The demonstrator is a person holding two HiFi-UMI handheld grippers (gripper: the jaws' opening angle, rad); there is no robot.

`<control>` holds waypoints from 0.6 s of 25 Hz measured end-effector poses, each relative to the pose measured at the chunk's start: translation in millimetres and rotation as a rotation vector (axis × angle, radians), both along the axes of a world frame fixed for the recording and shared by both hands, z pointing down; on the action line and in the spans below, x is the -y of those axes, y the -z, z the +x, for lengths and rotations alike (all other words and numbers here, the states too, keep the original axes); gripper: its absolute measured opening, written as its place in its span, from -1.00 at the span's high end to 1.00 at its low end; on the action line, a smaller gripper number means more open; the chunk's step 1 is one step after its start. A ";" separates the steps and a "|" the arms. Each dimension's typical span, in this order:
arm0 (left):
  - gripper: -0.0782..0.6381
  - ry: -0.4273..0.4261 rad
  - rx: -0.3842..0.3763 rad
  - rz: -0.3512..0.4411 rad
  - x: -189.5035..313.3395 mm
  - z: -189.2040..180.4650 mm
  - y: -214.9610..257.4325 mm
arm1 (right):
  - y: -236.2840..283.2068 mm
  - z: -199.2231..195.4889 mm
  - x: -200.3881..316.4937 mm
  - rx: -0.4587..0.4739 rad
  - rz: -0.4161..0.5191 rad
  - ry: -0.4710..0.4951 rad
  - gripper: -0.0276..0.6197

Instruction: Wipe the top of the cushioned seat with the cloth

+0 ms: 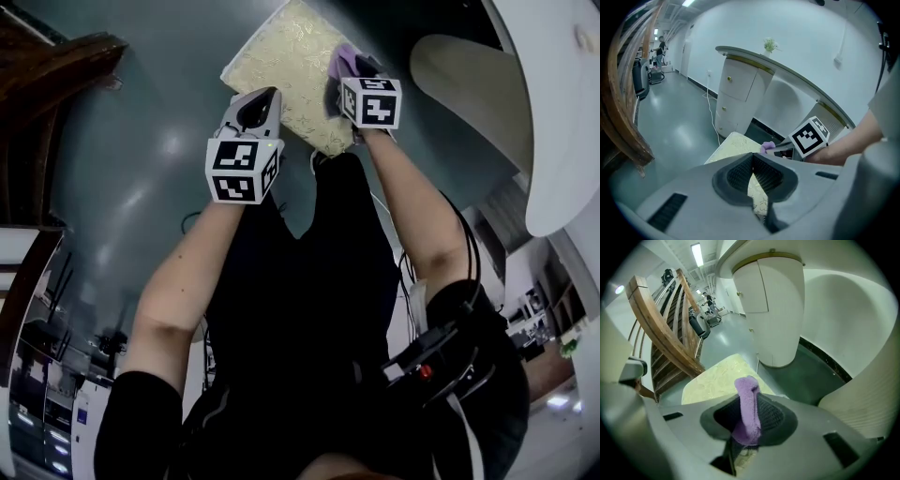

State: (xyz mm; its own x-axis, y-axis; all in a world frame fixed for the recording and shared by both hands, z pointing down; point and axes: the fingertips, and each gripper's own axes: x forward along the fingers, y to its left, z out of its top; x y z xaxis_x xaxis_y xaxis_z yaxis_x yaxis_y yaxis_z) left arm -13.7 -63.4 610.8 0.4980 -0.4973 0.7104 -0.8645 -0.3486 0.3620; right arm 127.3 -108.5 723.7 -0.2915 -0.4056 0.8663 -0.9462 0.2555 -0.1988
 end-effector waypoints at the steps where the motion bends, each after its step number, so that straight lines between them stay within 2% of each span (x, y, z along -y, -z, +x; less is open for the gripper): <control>1: 0.77 0.001 -0.004 -0.002 -0.1 -1.4 2.0 | -0.2 -5.9 -6.4 0.005 -0.013 0.006 0.63; 7: 0.77 0.006 -0.012 0.005 -1.2 -17.8 15.2 | -3.8 -46.8 -51.9 0.018 -0.074 0.064 0.63; 11: 0.77 0.005 0.008 0.016 -4.5 -32.7 15.4 | -5.7 -68.1 -71.6 0.014 -0.088 0.054 0.63; 15: 0.77 0.038 0.012 -0.012 -15.8 -48.8 8.6 | -7.4 -89.8 -88.2 0.008 -0.106 0.063 0.63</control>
State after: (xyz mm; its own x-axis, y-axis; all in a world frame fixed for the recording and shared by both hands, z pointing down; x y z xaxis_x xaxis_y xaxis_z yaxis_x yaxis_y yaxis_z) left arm -62.5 -47.5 602.2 0.4699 -0.5072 0.7225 -0.8816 -0.3107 0.3552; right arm 37.4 -20.3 731.1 -0.3209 -0.2925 0.9008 -0.9270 0.2919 -0.2354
